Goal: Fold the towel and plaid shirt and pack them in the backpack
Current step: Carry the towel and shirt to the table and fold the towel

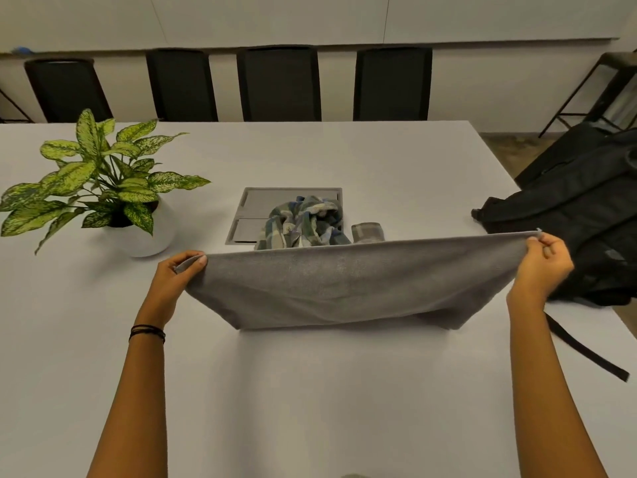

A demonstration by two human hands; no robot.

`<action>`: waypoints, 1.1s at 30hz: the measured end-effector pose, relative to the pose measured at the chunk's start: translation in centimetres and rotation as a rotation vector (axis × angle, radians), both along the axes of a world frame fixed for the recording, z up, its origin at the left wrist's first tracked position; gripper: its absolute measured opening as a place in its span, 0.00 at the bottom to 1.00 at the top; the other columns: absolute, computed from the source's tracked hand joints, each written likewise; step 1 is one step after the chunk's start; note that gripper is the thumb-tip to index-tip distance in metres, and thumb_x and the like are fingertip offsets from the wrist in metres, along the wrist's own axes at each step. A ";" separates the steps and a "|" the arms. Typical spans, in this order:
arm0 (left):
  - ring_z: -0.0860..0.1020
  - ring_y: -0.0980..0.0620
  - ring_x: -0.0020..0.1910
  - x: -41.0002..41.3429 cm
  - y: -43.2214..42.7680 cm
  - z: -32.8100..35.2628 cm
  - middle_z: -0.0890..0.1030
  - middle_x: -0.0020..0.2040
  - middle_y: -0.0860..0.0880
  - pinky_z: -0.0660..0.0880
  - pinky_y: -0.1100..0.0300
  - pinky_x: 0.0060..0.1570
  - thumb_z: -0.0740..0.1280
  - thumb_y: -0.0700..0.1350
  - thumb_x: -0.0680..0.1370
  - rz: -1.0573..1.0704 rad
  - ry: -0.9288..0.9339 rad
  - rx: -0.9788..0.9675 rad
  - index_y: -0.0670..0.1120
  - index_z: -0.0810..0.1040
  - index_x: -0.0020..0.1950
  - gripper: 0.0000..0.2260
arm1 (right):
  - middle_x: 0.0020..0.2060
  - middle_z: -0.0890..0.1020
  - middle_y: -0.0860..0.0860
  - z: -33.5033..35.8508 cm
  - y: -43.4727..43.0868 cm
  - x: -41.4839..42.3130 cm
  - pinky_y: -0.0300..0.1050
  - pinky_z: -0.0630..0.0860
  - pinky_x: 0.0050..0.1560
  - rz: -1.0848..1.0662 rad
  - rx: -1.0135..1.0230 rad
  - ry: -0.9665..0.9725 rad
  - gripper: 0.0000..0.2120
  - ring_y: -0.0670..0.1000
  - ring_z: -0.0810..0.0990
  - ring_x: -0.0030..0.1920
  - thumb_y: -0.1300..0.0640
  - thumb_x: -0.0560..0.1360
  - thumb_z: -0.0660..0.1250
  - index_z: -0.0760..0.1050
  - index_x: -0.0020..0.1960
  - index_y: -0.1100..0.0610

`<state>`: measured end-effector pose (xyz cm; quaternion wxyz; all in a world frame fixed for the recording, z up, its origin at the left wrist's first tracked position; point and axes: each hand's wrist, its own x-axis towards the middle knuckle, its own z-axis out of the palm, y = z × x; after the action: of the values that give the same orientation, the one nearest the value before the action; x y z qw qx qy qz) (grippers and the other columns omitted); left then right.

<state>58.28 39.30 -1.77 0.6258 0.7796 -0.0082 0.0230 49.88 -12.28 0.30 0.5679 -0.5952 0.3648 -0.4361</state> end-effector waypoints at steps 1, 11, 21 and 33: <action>0.74 0.55 0.45 -0.3 0.2 -0.3 0.78 0.43 0.50 0.70 0.61 0.45 0.65 0.39 0.77 -0.009 0.023 0.013 0.49 0.78 0.44 0.05 | 0.38 0.75 0.40 -0.2 0.0 -0.5 0.30 0.72 0.44 0.003 0.003 -0.003 0.06 0.37 0.75 0.39 0.61 0.76 0.61 0.75 0.46 0.53; 0.76 0.50 0.44 -3.7 1.0 -4.5 0.80 0.44 0.46 0.72 0.58 0.43 0.67 0.49 0.75 -0.184 0.265 0.039 0.45 0.79 0.46 0.08 | 0.38 0.74 0.41 -5.1 0.3 -5.0 0.33 0.70 0.48 0.032 0.017 0.065 0.08 0.39 0.73 0.41 0.61 0.75 0.58 0.73 0.44 0.51; 0.80 0.50 0.42 -6.2 2.9 -9.6 0.81 0.44 0.43 0.76 0.62 0.40 0.70 0.51 0.73 -0.435 0.663 0.024 0.42 0.80 0.46 0.12 | 0.35 0.74 0.45 -9.4 0.6 -9.7 0.33 0.68 0.38 0.084 0.149 0.181 0.15 0.40 0.71 0.37 0.68 0.73 0.56 0.72 0.35 0.50; 0.78 0.49 0.42 -9.4 3.7 -15.7 0.81 0.44 0.43 0.75 0.63 0.41 0.61 0.39 0.78 -0.448 0.990 0.079 0.38 0.79 0.49 0.08 | 0.39 0.75 0.55 -14.8 0.6 -14.6 0.42 0.66 0.33 0.343 0.423 0.698 0.07 0.54 0.71 0.39 0.64 0.74 0.61 0.74 0.39 0.57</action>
<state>48.90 42.98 -17.48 0.5146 0.6995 0.1206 -0.4810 35.28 -11.65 -14.52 0.5841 -0.6295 0.5119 -0.0240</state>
